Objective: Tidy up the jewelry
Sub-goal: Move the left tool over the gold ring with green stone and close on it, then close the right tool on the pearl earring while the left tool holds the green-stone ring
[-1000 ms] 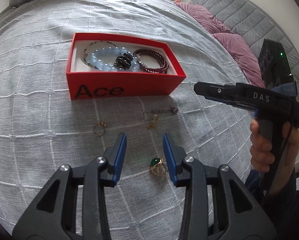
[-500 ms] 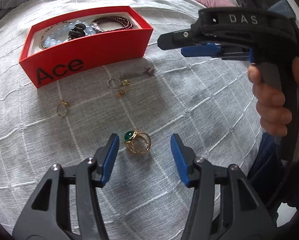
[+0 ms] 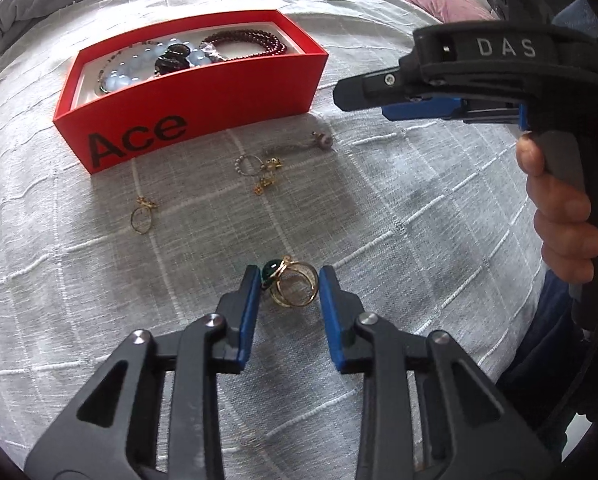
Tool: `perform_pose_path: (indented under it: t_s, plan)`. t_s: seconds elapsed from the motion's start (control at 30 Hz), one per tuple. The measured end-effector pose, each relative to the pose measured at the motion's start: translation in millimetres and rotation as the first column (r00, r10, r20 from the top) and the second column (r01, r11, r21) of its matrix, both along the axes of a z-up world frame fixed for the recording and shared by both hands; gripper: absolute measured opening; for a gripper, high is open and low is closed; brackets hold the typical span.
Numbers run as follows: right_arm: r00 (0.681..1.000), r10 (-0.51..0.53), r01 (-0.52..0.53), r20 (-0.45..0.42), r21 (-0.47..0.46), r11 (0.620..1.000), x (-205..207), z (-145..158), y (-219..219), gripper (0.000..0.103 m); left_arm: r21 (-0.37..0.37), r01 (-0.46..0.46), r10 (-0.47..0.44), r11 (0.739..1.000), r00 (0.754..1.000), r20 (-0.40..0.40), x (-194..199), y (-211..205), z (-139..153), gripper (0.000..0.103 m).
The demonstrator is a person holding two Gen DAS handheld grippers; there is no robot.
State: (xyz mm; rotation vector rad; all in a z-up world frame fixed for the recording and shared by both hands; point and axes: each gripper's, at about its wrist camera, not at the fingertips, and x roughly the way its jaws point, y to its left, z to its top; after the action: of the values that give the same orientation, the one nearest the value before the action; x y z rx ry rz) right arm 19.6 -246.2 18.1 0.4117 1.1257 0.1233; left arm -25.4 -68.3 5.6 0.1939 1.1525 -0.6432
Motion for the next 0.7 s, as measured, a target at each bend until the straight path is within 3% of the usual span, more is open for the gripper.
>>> perform_pose_path:
  t_s: [0.3,0.53,0.63,0.7]
  plan:
    - [0.998,0.024,-0.024,-0.061,-0.011,1.0,5.6,-18.3,7.4,0.057,-0.005,-0.026,0.026,1.0,1.0,-0.006,4.7,9.9,4.3,0.032]
    - [0.998,0.048,-0.05,-0.042,-0.041,0.998,8.1,-19.1,16.4,0.056,-0.011,-0.039,0.039,0.999,0.999,-0.009,7.7,7.4,8.4,0.032]
    - [0.994,0.109,-0.108,0.011,-0.101,0.989,6.4,-11.2,28.8,0.056,-0.013,-0.053,0.053,0.999,0.999,-0.007,10.0,11.7,9.7,0.032]
    - [0.979,0.2,-0.186,0.05,-0.201,0.962,3.0,-4.1,43.9,0.056,-0.012,-0.067,0.067,0.998,0.998,-0.004,12.7,15.6,10.6,0.032]
